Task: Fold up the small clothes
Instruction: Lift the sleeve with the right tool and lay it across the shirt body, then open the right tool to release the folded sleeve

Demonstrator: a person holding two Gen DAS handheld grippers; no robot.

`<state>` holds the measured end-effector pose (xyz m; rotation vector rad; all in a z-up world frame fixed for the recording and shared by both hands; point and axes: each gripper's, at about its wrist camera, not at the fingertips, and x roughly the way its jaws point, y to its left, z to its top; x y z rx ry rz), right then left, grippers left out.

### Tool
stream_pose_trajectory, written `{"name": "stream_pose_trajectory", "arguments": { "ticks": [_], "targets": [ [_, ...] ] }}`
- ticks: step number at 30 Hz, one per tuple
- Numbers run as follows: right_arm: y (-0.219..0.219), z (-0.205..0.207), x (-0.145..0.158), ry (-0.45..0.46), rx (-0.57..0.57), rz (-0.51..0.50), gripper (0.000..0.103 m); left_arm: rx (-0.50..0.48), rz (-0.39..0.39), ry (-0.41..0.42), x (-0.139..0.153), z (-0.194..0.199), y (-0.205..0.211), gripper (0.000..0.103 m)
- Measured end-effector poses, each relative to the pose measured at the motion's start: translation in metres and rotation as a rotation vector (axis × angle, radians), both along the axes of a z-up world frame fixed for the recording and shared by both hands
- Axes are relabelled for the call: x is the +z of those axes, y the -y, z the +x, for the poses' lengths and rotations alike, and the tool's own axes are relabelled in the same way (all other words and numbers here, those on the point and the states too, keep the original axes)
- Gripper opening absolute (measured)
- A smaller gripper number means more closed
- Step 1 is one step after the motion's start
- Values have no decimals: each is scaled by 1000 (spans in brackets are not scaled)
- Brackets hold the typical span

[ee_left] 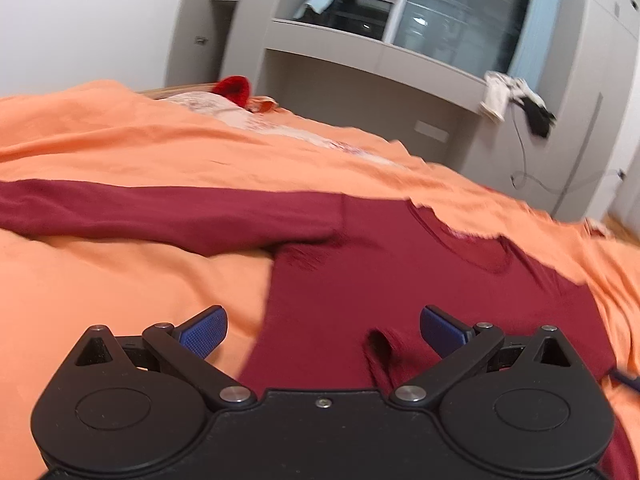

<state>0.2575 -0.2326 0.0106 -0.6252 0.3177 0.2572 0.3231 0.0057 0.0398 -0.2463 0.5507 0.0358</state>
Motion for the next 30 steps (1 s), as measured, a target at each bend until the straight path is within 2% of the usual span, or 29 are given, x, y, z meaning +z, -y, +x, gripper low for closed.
{"name": "stream_pose_trajectory", "arguments": {
  "ticks": [3,6,9,13,17,18,20,21,22,26,30],
  "targets": [
    [37,8,0,63,-144,-1,92,-27,69,-14,-8,2,15,102],
    [64,22,-6,61,-255,-51,91,-13,155,-68,-18,6,24,102],
    [84,31,-11,55,-335,-67,88,-2,178,-115,-25,9,23,102],
    [96,42,-29,-16,-343,-71,74,-1,183,-112,-25,7,23,102],
    [85,40,-40,6,-306,-137,63,-12,208,-107,-25,3,26,102],
    [81,40,-41,21,-300,-157,57,-13,211,-107,-25,2,28,102],
    [77,46,-45,45,-279,-181,34,-16,214,-106,-25,2,29,102],
    [76,46,-45,52,-273,-190,14,-17,214,-106,-25,2,29,102],
    [77,53,-44,55,-272,-196,7,-18,213,-107,-25,1,29,102],
    [82,54,-37,41,-305,-161,6,-25,214,-107,-25,1,29,102],
    [88,57,-42,-28,-308,-114,6,-34,223,-107,-26,1,30,102]
  ]
}}
